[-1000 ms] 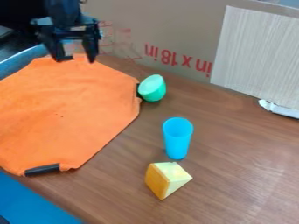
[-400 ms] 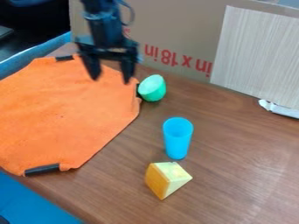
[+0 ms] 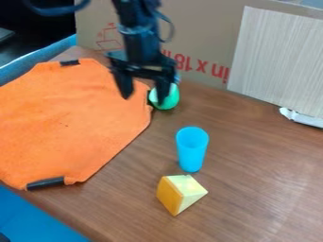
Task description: Move the blue object to the top right edge of the cloth
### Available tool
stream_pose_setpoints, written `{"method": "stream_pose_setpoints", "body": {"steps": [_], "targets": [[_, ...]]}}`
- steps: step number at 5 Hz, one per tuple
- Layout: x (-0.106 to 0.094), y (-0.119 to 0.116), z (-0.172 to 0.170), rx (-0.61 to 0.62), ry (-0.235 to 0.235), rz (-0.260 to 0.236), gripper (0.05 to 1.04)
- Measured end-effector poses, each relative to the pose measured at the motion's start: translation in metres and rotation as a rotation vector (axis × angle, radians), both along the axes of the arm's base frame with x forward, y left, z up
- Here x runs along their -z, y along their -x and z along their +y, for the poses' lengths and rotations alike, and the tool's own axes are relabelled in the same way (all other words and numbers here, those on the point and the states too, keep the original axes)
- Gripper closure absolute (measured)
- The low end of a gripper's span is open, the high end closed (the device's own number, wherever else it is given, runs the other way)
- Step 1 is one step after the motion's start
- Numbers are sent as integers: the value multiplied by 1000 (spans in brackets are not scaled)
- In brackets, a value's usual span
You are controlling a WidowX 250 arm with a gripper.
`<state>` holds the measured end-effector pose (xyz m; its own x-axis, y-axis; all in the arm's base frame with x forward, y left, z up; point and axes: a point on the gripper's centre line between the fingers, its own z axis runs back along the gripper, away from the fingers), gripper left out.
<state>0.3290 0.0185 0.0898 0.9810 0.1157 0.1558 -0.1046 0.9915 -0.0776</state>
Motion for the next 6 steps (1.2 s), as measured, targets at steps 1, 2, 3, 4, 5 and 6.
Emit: {"method": "stream_pose_setpoints", "body": {"steps": [1, 2, 3, 4, 5, 6], "targets": [[-6, 2, -14, 35, -17, -31, 84], [-1, 7, -31, 80, -19, -26, 84], [-2, 10, -35, 96, -29, -40, 84], [-4, 9, -37, 85, -18, -52, 84], [-4, 8, -48, 112, -18, -61, 84], [3, 8, -54, 120, -36, -47, 84]]}}
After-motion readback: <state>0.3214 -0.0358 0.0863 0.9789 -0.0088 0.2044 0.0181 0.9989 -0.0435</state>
